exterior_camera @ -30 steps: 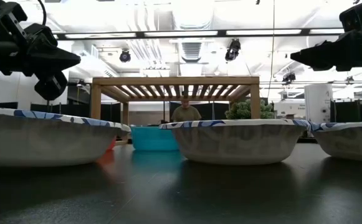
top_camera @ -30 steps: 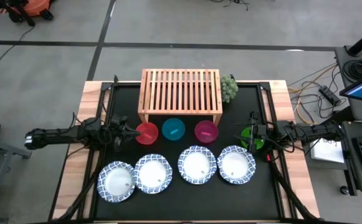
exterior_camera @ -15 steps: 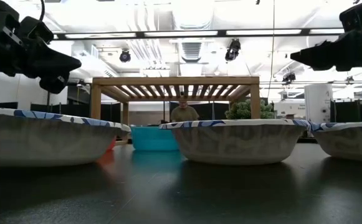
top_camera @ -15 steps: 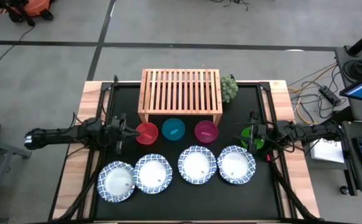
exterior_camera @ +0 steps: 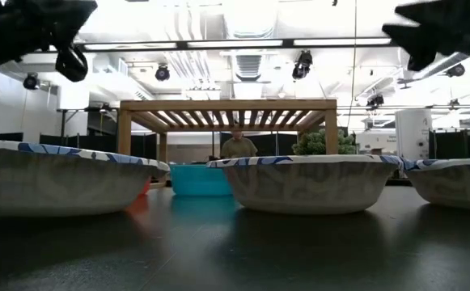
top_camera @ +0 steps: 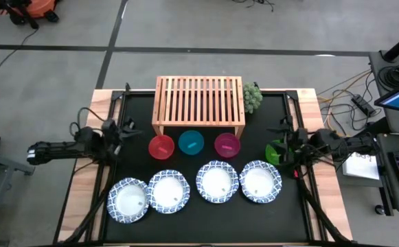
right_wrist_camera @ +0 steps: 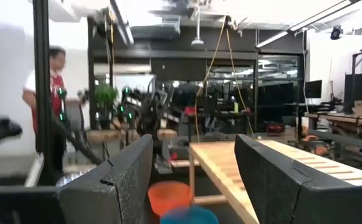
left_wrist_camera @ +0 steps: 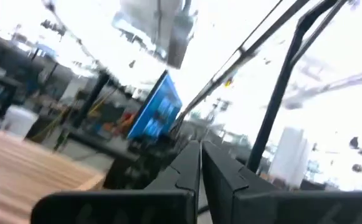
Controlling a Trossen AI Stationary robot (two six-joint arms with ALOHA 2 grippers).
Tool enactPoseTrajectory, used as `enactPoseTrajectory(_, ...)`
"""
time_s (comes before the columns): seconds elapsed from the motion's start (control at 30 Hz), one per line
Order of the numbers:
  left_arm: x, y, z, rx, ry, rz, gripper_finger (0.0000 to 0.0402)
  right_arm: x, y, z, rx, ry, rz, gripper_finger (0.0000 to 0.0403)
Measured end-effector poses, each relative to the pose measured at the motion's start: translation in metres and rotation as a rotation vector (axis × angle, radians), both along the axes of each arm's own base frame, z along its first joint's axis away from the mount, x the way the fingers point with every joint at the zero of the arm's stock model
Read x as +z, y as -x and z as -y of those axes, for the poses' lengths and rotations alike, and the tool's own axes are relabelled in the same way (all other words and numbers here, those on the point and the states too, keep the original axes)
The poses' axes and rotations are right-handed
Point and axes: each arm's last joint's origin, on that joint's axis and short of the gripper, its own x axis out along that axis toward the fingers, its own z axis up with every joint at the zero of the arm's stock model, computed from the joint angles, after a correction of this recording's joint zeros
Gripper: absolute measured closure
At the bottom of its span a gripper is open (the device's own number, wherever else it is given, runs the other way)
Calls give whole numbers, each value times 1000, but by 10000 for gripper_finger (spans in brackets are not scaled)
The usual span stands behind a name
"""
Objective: Place and stack bowls onto a shelf
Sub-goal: Put the white bowl on the shelf
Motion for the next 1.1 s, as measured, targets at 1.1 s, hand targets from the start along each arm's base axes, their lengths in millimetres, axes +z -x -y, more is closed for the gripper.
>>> enactPoseTrajectory(1.1, -1, -1, -2, 173, -186, -34, 402, 50, -133, -13, -5, -15, -870, 184)
